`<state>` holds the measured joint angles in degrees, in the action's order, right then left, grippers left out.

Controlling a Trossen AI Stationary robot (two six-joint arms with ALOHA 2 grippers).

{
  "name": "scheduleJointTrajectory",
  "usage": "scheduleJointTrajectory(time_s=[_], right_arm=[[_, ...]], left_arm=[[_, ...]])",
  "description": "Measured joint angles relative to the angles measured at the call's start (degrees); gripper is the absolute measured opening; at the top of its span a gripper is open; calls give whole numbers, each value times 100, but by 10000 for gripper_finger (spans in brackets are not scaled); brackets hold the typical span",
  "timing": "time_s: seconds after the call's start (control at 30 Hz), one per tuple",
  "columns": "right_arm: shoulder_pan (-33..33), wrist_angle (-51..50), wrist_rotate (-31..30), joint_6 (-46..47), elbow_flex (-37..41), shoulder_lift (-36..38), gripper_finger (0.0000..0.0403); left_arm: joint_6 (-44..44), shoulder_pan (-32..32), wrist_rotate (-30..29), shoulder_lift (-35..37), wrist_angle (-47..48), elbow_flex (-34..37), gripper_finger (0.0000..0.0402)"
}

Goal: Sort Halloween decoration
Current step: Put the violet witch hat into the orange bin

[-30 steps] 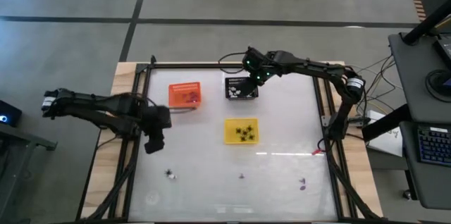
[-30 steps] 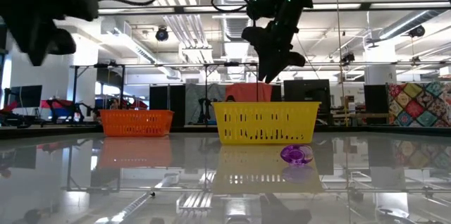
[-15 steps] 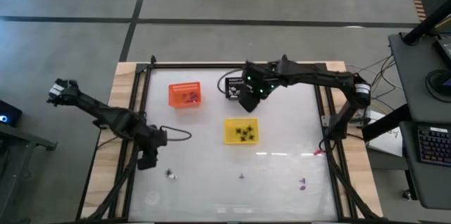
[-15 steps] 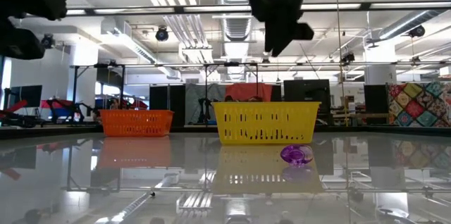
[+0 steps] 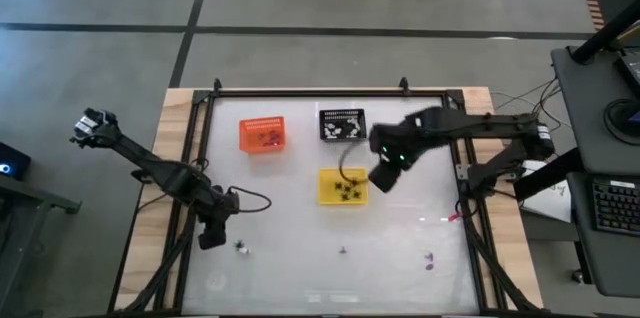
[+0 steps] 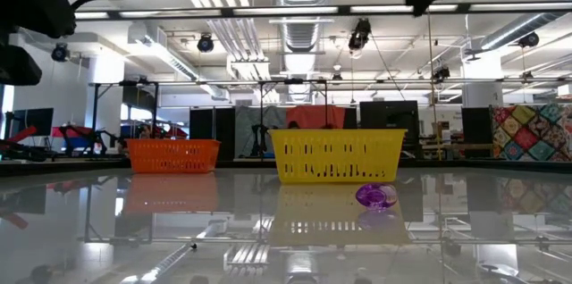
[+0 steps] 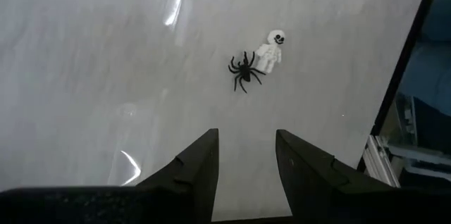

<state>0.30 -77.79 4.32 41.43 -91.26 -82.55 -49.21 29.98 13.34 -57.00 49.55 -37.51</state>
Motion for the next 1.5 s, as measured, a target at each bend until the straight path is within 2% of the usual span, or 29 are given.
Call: scheduleJointTrajectory(time_s=[0.13,0.43,0.6,0.7,0.87,1.0,1.2,1.5], right_arm=[[579,-50,-60,690,60,156,107],[1742,-31,-724,2700,379,99,107],[2326,-29,-694,3943,921,68,107],[2691,89,-447,4584,1304,66,107],[3333,803,-82,5434,1897,66,107],[3783,1578,-83,6031,2329,64,107],[4353,2155,-97,7242,2904,64,107],[4987,2991,-139,8359,3565,62,107]], left_arm=[[-2,0,-21,-81,-13,-128,123],[-18,0,-92,-126,-62,-226,123],[-21,0,-101,-126,-64,-226,123],[-114,0,-190,-125,-66,-226,123],[-257,0,-197,-124,-66,-226,123],[-285,0,-198,-122,-67,-226,123],[-368,-2,-236,-122,-66,-226,123],[-446,-2,-249,-162,-68,-228,123]])
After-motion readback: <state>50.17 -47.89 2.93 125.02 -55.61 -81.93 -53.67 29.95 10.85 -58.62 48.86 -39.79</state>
